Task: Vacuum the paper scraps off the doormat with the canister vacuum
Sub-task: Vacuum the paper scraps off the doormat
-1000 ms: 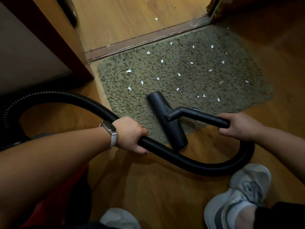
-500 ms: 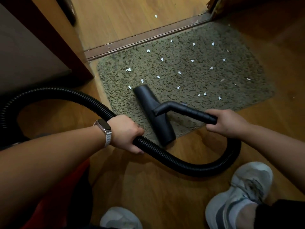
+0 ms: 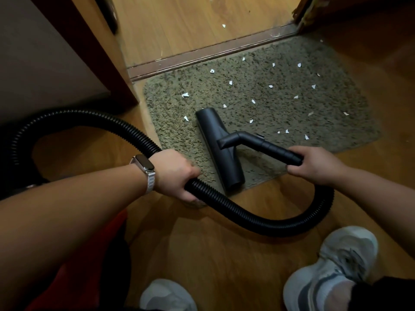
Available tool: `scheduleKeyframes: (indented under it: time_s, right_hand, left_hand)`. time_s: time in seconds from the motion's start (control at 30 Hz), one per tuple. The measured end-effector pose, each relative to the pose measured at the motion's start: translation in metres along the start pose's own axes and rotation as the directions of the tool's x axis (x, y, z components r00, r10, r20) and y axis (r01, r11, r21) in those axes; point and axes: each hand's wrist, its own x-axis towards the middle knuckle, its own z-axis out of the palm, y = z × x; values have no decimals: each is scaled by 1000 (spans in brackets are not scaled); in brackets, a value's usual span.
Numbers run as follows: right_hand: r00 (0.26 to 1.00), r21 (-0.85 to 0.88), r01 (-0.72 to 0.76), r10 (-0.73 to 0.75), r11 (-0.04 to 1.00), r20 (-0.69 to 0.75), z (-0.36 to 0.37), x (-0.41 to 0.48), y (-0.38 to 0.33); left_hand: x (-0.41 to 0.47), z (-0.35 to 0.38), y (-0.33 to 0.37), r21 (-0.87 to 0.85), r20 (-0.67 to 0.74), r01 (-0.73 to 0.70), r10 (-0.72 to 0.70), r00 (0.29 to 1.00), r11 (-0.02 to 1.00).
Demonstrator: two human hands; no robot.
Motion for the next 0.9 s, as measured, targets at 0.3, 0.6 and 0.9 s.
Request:
scheduleKeyframes:
  time_s: [0.3, 0.6, 0.9]
  right_hand:
    - [990, -87, 123, -128, 989, -56, -49, 54, -68]
    - [989, -91, 113, -121, 989, -90, -46, 90, -79]
    - [991, -117, 134, -136, 984, -12, -34, 122, -106]
  left_hand:
    - [-25, 1, -47, -16, -191, 198, -197, 961, 980]
    - [-31, 19, -63, -82, -296, 188, -203, 933, 979]
    - [-38, 28, -81, -30, -207, 214, -216, 954, 976]
